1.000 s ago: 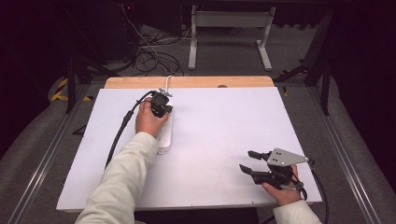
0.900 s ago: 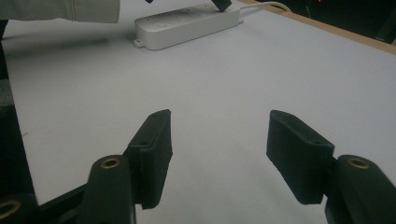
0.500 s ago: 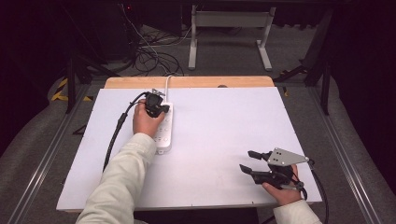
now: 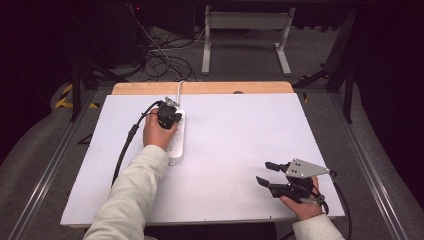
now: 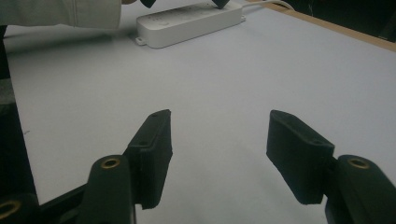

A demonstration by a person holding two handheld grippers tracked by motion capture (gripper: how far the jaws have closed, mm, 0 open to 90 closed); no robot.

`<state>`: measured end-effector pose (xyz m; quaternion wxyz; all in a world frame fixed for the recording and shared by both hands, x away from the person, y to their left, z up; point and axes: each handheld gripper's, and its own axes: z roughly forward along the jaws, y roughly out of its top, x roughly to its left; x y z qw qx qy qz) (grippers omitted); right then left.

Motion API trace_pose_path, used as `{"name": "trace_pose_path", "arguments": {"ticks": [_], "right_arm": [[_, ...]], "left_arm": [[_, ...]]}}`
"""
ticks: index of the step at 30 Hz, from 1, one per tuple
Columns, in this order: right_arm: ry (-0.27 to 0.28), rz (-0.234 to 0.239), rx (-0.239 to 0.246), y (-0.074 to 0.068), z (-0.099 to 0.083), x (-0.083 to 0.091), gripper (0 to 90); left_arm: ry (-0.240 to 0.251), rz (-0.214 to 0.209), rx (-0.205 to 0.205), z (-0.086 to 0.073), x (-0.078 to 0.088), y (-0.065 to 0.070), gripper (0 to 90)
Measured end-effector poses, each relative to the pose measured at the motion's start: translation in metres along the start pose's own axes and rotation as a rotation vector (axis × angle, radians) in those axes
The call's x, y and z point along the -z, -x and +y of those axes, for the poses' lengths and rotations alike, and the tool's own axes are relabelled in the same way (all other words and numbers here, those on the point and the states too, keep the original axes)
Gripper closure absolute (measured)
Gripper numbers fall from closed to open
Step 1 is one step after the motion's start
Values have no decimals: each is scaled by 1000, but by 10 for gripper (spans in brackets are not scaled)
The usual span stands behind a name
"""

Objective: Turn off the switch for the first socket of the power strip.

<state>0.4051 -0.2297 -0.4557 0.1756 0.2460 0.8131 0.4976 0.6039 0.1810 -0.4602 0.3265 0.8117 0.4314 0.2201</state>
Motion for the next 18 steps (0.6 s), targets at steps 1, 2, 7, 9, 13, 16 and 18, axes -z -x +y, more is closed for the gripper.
{"name": "trace_pose_path", "arguments": {"ticks": [1, 2, 7, 9, 13, 16, 18], "right_arm": [[1, 2, 0, 0, 0, 0, 411], [1, 2, 0, 0, 0, 0, 411], [-1, 3, 0, 0, 0, 0, 411], [-3, 0, 1, 0, 0, 0, 411], [3, -3, -6, 1, 0, 1, 411], [8, -6, -9, 2, 0, 1, 411], [9, -7, -8, 1, 0, 1, 411]], "left_arm": [[5, -4, 9, 0, 0, -1, 900], [4, -6, 11, 0, 0, -1, 900], [-18, 19, -23, 3, -2, 4, 900], [-12, -1, 3, 2, -2, 2, 900], [-47, -19, 59, 7, 6, -8, 900], [-34, -32, 63, 7, 14, -12, 900], [-11, -43, 61, 9, 20, -14, 900]]}}
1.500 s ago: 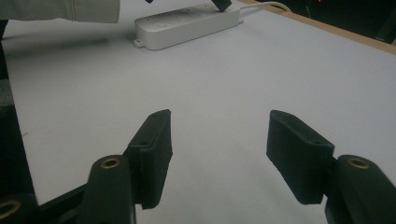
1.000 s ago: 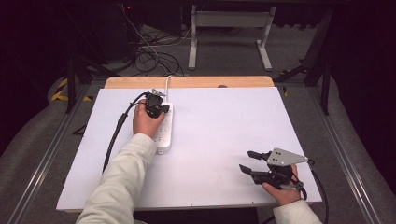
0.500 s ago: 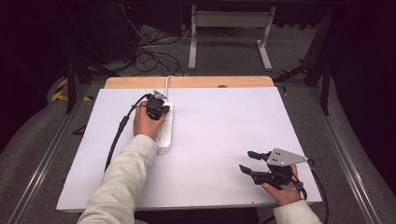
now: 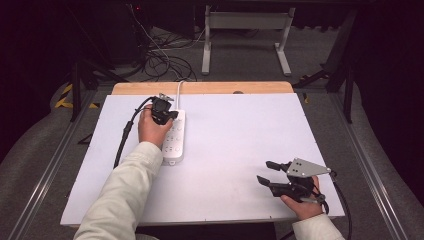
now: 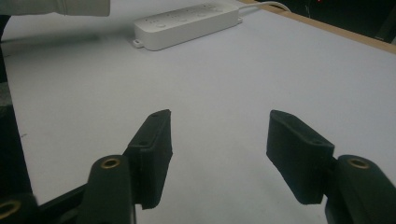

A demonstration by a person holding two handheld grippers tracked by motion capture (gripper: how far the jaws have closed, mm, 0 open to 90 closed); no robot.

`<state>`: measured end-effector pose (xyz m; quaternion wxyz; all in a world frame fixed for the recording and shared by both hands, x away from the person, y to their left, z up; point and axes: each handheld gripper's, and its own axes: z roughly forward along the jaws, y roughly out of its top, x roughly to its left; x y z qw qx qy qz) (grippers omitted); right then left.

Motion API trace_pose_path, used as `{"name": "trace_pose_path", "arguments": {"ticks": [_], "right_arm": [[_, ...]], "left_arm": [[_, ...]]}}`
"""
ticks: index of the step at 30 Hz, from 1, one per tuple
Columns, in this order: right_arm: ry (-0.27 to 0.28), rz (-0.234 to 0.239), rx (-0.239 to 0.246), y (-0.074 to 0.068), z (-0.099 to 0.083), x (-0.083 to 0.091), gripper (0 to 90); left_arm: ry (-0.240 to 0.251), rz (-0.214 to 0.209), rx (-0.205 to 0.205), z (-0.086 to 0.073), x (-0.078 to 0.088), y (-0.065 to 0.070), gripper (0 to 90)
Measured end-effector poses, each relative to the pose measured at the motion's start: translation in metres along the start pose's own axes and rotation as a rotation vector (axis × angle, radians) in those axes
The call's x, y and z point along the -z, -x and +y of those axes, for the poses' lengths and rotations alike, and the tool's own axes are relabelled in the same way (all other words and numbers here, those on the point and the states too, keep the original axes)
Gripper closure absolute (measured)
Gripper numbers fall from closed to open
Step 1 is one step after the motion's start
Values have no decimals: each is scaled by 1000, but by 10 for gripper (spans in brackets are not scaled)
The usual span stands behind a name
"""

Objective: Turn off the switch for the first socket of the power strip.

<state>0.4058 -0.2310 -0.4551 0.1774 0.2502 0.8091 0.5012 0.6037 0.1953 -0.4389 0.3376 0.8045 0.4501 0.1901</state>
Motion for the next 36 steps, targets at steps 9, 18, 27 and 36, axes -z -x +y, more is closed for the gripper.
{"name": "trace_pose_path", "arguments": {"ticks": [9, 18, 27, 36], "right_arm": [[2, -8, -1, 0, 0, 1, 413], [1, -7, -3, 0, 0, 0, 413], [5, -10, -1, -1, -1, 2, 418], [11, -13, 0, -1, 0, 3, 418]], "left_arm": [[78, -45, -16, 11, 30, 7, 900], [101, -63, -36, 14, 42, 13, 900], [181, -108, -59, 15, 65, 19, 699], [298, -156, -122, 1, 103, 35, 452]]}}
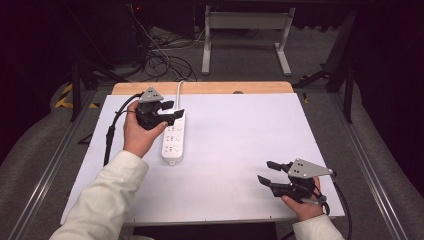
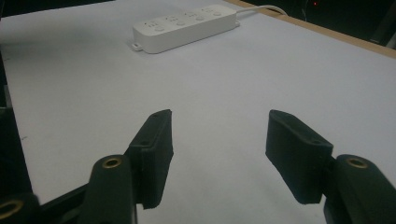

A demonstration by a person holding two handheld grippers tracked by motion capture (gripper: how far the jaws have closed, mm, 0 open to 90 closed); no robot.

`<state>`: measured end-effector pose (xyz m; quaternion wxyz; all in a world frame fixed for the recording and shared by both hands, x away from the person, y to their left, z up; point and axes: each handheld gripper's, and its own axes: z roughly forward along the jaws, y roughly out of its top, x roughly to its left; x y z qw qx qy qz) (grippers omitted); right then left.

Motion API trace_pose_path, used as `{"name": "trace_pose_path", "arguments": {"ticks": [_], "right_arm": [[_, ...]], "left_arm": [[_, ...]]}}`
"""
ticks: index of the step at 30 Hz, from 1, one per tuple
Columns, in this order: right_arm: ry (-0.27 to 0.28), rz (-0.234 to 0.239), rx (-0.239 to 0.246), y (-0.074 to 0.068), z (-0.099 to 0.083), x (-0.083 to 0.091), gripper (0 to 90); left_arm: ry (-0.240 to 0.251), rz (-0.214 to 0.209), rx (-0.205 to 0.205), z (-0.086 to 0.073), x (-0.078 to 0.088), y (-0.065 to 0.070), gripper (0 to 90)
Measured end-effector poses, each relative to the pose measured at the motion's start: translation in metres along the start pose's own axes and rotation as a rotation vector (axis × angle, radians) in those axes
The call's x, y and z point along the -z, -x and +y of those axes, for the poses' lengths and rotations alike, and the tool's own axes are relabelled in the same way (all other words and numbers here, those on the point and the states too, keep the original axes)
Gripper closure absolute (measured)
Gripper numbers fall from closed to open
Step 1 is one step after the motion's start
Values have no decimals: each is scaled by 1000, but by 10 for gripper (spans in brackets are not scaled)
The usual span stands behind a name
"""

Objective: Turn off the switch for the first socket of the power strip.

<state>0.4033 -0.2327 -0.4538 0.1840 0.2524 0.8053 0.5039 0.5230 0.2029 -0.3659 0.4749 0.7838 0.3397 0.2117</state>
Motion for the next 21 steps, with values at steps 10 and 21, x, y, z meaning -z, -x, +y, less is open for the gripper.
{"name": "trace_pose_path", "arguments": {"ticks": [10, 21], "right_arm": [[-2, 0, -4, 0, 0, -1, 418], [0, 1, -7, -1, 0, -1, 417]], "left_arm": [[70, -30, -43, -14, 39, 18, 422], [117, -60, -45, -46, 74, 23, 358]]}}
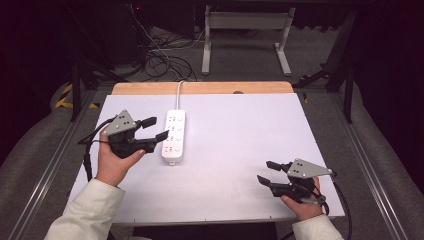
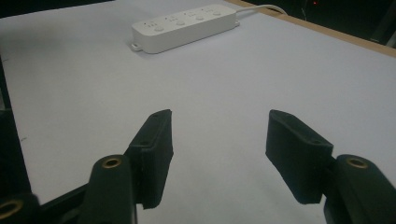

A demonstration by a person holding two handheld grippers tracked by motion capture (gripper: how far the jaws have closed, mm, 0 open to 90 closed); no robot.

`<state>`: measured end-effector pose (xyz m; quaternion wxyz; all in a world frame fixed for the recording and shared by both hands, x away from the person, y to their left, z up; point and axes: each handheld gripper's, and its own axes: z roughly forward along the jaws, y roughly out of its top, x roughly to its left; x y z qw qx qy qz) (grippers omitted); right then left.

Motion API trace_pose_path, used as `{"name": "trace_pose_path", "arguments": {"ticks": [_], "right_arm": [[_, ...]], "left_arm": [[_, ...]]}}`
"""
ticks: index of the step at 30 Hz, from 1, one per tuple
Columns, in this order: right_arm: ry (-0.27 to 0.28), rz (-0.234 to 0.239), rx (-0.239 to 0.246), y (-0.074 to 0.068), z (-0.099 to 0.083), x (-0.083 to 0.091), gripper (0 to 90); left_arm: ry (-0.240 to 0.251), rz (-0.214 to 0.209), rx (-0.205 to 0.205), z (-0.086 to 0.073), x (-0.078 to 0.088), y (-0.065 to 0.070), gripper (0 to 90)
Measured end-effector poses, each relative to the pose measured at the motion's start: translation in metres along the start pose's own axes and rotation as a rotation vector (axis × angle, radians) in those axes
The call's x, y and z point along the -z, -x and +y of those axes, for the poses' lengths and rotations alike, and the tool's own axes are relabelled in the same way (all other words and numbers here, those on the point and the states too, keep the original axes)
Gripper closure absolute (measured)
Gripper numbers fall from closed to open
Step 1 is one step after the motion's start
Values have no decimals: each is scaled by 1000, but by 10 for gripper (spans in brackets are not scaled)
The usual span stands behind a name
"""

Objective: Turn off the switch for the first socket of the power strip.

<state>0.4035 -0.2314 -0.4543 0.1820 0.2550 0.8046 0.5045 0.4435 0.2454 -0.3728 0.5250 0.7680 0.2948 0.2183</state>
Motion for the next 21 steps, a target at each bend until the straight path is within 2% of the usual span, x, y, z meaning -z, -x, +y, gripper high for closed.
{"name": "trace_pose_path", "arguments": {"ticks": [2, 5, 11, 15, 18, 21], "right_arm": [[0, 0, -1, 0, 0, 0, 416], [1, 0, -1, 0, 0, 0, 416], [2, -2, -3, 0, 0, 0, 414], [3, -2, -4, 0, 0, -1, 414], [2, -1, -3, 0, 0, -1, 413], [2, 0, -4, 1, 0, -1, 412]], "left_arm": [[4, -10, 4, -7, 5, 2, 345], [-5, -5, -10, -17, 12, 5, 344], [-14, -25, 13, -42, 24, 10, 340], [-16, -36, 17, -64, 30, 17, 336], [-36, -19, 11, -85, 32, 19, 330], [-35, -35, 59, -99, 36, 19, 320]]}}
